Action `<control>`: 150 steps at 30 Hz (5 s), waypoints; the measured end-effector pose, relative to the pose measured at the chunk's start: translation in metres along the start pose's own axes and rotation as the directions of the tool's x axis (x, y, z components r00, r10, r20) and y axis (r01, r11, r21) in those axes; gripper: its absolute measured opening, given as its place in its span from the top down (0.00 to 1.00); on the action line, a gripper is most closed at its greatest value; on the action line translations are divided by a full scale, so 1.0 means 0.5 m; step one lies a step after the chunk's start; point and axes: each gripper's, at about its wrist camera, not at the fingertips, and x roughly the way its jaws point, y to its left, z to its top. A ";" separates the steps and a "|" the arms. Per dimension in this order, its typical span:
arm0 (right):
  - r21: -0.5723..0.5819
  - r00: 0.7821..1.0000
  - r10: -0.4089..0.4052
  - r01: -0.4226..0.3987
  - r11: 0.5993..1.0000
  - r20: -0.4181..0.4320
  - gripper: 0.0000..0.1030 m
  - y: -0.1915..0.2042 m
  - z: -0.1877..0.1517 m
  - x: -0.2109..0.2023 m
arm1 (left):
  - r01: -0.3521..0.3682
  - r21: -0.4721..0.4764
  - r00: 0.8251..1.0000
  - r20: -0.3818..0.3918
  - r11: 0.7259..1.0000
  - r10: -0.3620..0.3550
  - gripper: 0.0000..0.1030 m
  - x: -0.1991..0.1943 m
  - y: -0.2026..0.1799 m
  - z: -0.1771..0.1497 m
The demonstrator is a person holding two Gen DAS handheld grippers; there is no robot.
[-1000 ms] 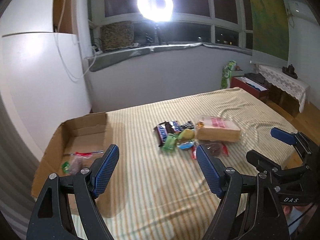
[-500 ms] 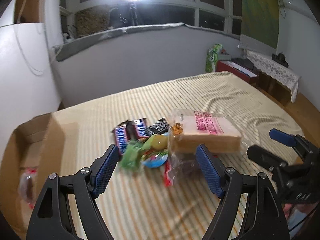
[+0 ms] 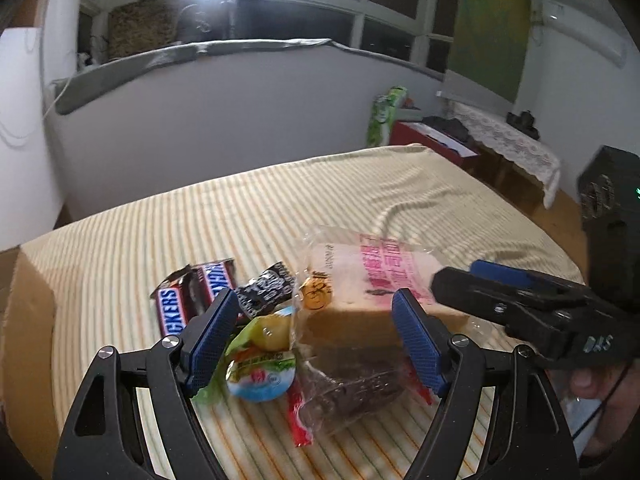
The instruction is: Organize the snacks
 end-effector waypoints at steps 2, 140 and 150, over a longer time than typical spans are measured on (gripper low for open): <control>0.019 1.000 0.013 -0.013 1.000 -0.010 0.00 -0.008 0.007 0.007 | 0.009 0.008 1.000 0.005 1.000 -0.009 0.23 0.001 -0.002 0.005; -0.344 0.947 0.308 -0.320 0.883 -0.091 0.58 0.434 0.052 -0.085 | -0.043 -0.260 0.965 0.237 0.965 0.107 0.38 -0.364 0.129 -0.051; -0.410 0.895 0.387 -0.445 0.796 -0.221 0.58 0.633 -0.028 0.002 | -0.229 -0.342 0.920 0.229 0.911 0.318 0.38 -0.475 0.249 -0.141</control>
